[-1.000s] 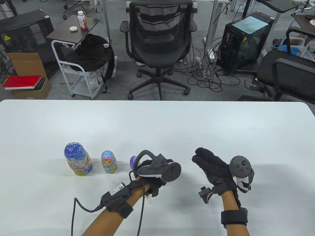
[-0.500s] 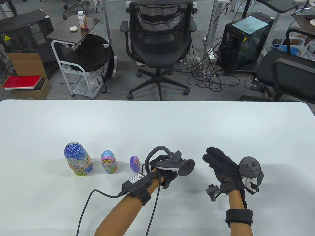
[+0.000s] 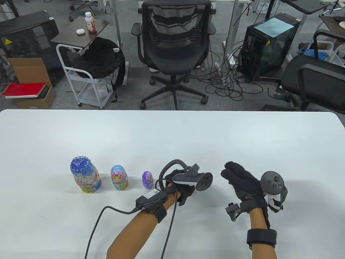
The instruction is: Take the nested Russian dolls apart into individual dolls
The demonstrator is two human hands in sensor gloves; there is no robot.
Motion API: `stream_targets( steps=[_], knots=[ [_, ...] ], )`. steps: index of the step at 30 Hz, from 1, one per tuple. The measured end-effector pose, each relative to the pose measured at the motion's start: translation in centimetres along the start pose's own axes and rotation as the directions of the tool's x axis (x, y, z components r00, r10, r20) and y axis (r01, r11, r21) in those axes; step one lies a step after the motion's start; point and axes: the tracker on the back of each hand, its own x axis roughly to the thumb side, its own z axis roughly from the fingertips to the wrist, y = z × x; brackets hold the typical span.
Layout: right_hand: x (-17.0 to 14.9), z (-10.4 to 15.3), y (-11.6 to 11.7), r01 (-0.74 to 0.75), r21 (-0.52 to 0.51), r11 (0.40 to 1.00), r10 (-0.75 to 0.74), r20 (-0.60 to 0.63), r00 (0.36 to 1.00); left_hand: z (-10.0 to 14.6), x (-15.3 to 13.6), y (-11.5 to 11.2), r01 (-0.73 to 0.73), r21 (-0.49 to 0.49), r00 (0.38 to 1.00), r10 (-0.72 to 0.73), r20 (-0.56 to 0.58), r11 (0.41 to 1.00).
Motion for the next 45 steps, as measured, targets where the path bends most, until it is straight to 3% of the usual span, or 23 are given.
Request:
stream_targets(
  steps=[5, 8, 10, 15, 20, 27, 35, 39, 45],
  knots=[
    [0.1, 0.0, -0.3, 0.005, -0.010, 1.000, -0.005, 0.005, 1.000, 2.3, -0.3, 2.5, 0.023, 0.120, 0.999, -0.026, 0.020, 0.993],
    [0.0, 0.0, -0.4, 0.003, -0.018, 1.000, -0.003, 0.003, 1.000, 5.4, -0.7, 4.1, -0.013, 0.180, 0.999, 0.006, 0.042, 0.984],
    [0.0, 0.0, -0.4, 0.002, -0.021, 1.000, -0.002, 0.002, 1.000, 7.5, -0.7, 4.2, -0.020, 0.160, 0.998, 0.010, 0.061, 0.987],
    [0.0, 0.1, -0.4, -0.006, -0.032, 0.999, 0.006, 0.009, 1.000, 11.9, -0.4, 1.0, -0.008, 0.052, 0.996, 0.003, 0.092, 0.999],
    [0.2, 0.2, -0.3, -0.039, -0.027, 0.999, 0.040, 0.018, 0.999, 13.5, -0.6, -2.3, -0.052, -0.001, 0.996, 0.052, 0.073, 0.999],
    [0.2, 0.2, 0.0, -0.051, -0.012, 0.999, 0.051, 0.021, 0.998, 13.6, -0.2, -4.5, 0.020, 0.015, 0.999, -0.020, 0.042, 1.000],
    [0.1, 0.2, -0.3, -0.044, -0.020, 0.999, 0.044, 0.016, 0.999, 13.0, -0.3, -4.6, -0.031, 0.070, 0.999, 0.028, 0.040, 0.997],
    [0.1, 0.2, -0.2, -0.042, -0.021, 0.999, 0.043, 0.014, 0.999, 11.8, 0.0, -2.5, -0.012, 0.124, 0.999, 0.007, 0.047, 0.992],
    [0.2, 0.3, -0.3, -0.046, -0.031, 0.998, 0.046, 0.023, 0.999, 8.5, 1.5, 2.4, 0.030, 0.226, 0.997, -0.047, 0.067, 0.974]
  ],
)
